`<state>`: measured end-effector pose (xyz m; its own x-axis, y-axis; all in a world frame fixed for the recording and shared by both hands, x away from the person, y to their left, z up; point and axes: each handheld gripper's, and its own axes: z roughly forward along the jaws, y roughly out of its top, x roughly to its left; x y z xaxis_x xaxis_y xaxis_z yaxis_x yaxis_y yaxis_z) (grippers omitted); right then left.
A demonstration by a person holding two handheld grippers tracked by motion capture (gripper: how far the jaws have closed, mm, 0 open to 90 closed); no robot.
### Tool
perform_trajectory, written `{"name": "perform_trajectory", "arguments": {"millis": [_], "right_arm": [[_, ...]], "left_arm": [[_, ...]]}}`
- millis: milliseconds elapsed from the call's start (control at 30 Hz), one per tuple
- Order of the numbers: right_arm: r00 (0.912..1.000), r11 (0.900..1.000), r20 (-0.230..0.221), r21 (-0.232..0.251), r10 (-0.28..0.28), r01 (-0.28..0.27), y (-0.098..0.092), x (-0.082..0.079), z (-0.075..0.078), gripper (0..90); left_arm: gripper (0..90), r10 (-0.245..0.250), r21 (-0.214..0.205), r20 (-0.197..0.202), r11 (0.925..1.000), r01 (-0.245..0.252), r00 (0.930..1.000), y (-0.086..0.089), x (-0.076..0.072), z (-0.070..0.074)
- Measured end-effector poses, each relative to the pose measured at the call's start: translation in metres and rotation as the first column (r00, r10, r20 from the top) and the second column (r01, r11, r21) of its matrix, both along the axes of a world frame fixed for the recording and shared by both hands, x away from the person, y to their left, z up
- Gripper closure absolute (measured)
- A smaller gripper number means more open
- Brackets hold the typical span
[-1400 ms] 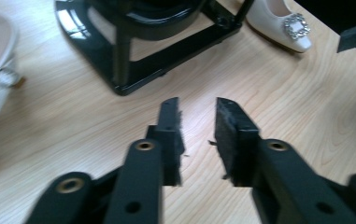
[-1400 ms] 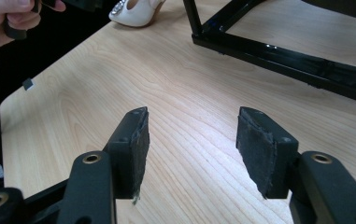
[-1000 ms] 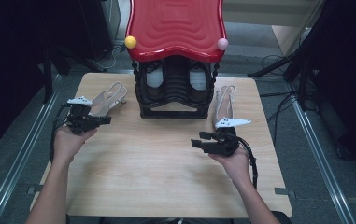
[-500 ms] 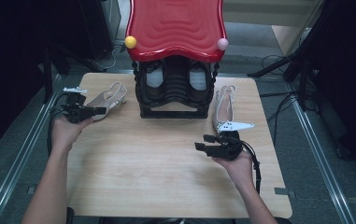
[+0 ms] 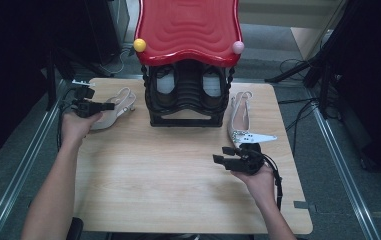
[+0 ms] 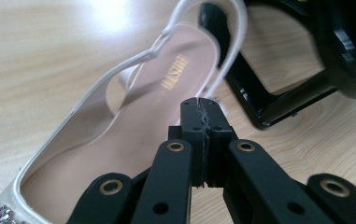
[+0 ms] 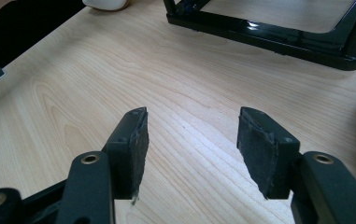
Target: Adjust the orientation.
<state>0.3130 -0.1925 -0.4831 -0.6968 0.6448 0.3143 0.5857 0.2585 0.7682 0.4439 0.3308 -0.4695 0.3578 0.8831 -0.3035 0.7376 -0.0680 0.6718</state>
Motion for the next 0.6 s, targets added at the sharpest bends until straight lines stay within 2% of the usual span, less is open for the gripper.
{"name": "perform_trajectory", "arguments": {"millis": [67,100,167,233,333,367,500,600], "right_arm": [[1.0000,1.0000,-0.001,-0.005,0.002,-0.002,0.000,0.000,-0.001,44.7],[1.0000,1.0000,-0.002,-0.007,0.004,-0.004,0.000,0.001,-0.001,44.7],[0.9999,1.0000,-0.011,-0.008,0.003,-0.003,0.000,0.002,-0.002,44.7],[0.9999,0.9999,-0.013,-0.013,0.005,-0.005,0.000,0.002,-0.003,44.7],[0.9998,0.9999,-0.020,-0.016,0.003,-0.003,0.000,0.003,-0.004,44.7],[0.9998,0.9998,-0.018,-0.020,0.004,-0.004,0.000,0.003,-0.004,44.7],[0.9998,0.9998,-0.021,-0.021,0.004,-0.005,0.000,0.004,-0.005,44.6],[0.9998,0.9997,-0.021,-0.022,0.006,-0.007,0.000,0.005,-0.005,44.2]], "left_arm": [[90.0,0.004,0.003,0.002,1.0000,-0.004,1.0000,0.000,0.002,0.000],[90.0,0.009,0.020,0.002,0.9998,-0.009,1.0000,0.000,0.006,0.001],[90.0,0.021,0.008,0.012,0.9997,-0.022,0.9997,0.000,0.010,-0.001],[90.0,0.021,0.005,0.005,0.9998,-0.021,0.9998,0.000,0.012,-0.003],[90.0,0.024,-0.002,-0.042,0.9997,-0.024,0.9989,-0.005,0.017,-0.015],[90.0,0.025,-0.009,-0.043,0.9996,-0.025,0.9988,-0.006,0.017,-0.017],[90.0,0.007,0.004,-0.050,1.0000,-0.007,0.9987,-0.009,0.014,-0.016],[90.0,-0.025,0.016,-0.054,0.9995,0.026,0.9982,-0.012,0.010,-0.015]]}}
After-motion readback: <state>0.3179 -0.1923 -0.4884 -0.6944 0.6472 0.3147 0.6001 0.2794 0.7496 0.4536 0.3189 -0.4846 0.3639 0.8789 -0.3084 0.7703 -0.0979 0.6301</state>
